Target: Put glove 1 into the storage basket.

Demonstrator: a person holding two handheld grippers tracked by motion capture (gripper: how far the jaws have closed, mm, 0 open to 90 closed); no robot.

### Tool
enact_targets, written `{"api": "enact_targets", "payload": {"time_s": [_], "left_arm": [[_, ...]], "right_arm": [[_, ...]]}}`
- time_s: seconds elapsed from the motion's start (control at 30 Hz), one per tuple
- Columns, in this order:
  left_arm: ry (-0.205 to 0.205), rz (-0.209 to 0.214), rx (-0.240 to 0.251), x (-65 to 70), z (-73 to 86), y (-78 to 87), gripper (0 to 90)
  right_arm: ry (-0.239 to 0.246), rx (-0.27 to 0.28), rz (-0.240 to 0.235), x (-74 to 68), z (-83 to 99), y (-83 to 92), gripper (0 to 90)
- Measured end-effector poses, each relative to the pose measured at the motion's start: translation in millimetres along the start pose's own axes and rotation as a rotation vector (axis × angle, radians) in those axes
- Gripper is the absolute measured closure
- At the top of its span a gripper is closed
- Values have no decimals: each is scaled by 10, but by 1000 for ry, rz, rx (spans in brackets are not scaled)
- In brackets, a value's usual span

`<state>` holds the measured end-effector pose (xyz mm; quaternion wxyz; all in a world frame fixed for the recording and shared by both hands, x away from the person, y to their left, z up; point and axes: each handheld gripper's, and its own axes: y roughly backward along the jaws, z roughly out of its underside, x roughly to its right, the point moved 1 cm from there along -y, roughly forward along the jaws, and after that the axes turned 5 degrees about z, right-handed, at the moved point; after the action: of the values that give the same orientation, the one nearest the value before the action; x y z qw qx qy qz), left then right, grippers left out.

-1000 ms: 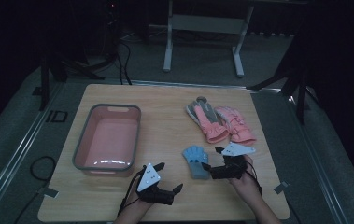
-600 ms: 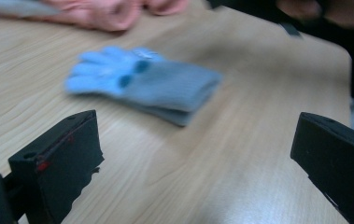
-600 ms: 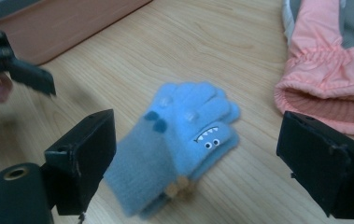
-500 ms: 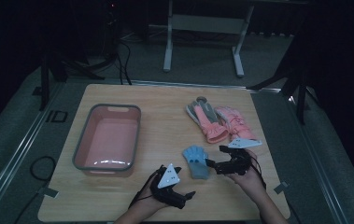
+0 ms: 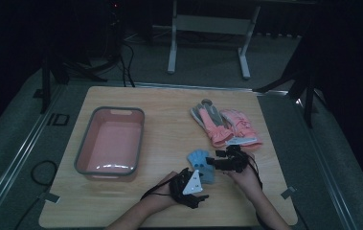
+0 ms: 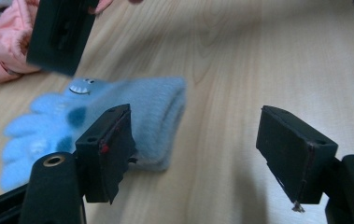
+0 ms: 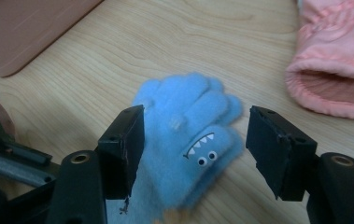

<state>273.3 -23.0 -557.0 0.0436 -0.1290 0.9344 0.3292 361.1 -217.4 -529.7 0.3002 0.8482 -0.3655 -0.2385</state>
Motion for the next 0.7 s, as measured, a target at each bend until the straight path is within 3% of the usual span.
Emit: {"api": "enact_targets", "payload": {"time_s": [0.2, 0.37, 0.53, 0.63, 0.7], "left_arm": [[-50, -16, -27, -77, -34, -89, 340], [-112, -28, -90, -90, -21, -169, 393], [-73, -60, -98, -129, -4, -173, 500], [-70, -80, -102, -147, 11, -176, 612], [-41, -68, -99, -181, 15, -166, 664]], "right_arm": [[6, -41, 12, -16, -29, -209, 327], [24, -70, 26, -32, -11, -334, 326], [52, -75, 55, -53, 28, -362, 326], [77, -68, 55, -79, 41, -364, 414], [77, -67, 23, -83, 45, -364, 580]]}}
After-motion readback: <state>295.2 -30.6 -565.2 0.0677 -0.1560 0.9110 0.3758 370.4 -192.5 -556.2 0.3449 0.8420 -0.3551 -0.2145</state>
